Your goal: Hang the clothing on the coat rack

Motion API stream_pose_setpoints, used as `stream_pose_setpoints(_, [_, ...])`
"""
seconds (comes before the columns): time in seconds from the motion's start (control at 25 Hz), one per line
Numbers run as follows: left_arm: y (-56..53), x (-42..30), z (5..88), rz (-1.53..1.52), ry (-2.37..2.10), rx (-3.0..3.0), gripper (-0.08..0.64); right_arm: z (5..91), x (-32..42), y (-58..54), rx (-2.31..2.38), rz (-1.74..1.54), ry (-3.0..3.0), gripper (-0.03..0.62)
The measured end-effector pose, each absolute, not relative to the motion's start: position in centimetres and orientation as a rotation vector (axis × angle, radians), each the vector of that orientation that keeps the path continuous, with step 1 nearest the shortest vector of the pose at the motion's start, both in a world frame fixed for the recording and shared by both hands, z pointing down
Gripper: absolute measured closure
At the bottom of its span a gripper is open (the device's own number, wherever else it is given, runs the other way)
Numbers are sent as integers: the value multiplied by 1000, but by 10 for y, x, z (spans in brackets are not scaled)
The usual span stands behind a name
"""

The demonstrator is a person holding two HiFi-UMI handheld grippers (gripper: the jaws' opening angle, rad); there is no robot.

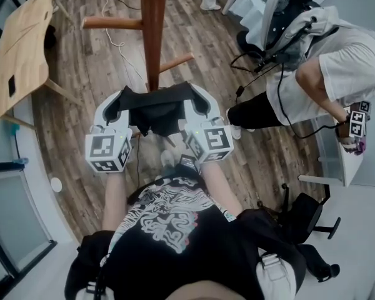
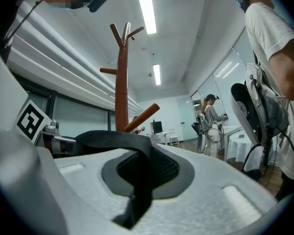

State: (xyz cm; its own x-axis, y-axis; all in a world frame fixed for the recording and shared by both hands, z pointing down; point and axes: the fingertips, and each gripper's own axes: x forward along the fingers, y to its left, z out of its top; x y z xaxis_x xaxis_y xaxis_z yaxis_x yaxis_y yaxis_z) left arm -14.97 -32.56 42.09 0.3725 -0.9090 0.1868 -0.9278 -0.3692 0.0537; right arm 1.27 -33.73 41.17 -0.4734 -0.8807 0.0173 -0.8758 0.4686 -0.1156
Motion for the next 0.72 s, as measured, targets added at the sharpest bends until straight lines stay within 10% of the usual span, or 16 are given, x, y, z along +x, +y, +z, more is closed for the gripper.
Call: stream_pose_setpoints(0.72, [-350,-149,443,218,-1629,2460,552,429,12,-361,-1577,-228,2673,572])
